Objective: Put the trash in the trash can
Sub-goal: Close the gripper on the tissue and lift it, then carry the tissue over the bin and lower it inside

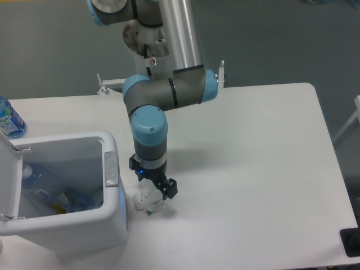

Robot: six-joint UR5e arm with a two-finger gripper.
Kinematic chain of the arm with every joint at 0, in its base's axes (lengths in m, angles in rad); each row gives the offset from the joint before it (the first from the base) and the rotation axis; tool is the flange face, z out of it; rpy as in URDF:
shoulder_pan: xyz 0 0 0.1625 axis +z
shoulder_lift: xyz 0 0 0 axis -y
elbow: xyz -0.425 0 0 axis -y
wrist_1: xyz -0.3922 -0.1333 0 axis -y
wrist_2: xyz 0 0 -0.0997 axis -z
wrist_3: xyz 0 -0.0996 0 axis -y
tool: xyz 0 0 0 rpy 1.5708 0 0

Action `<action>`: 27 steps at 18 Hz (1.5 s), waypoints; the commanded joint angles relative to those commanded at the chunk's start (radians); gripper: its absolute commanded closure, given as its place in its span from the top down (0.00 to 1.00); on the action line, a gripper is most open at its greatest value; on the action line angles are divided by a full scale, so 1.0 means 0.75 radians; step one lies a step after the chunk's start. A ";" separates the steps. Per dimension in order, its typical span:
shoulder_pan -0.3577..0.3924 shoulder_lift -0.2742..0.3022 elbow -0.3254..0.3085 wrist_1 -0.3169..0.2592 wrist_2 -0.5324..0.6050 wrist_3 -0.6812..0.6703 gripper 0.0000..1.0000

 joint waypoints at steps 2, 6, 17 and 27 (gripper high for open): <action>0.000 -0.004 0.004 0.002 0.002 -0.008 0.77; 0.002 -0.002 0.010 -0.002 0.004 -0.014 0.18; 0.186 0.131 0.075 -0.010 -0.035 -0.012 0.00; 0.344 0.280 0.532 -0.010 -0.566 -0.691 0.00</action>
